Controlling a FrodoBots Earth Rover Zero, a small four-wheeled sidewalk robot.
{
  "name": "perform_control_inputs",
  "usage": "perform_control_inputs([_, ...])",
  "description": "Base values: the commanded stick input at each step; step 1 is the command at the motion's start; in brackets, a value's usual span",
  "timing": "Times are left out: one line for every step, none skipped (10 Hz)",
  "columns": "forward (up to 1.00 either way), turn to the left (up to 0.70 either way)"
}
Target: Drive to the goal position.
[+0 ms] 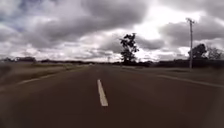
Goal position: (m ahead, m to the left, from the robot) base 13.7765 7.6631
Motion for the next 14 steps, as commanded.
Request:
perform_control_inputs([1.00, 0.04])
perform_control_inputs([1.00, -0.29])
perform_control_inputs([1.00, -0.21])
perform_control_inputs([1.00, 0.04])
perform_control_inputs([1.00, 0.04])
perform_control_inputs([1.00, 0.04])
perform_control_inputs([1.00, 0.04])
perform_control_inputs([1.00, 0.04])
perform_control_inputs([1.00, 0.04])
perform_control_inputs([1.00, 0.04])
perform_control_inputs([1.00, 0.04])
perform_control_inputs([1.00, 0.04])
perform_control_inputs([1.00, 0.04])
perform_control_inputs([1.00, 0.04])
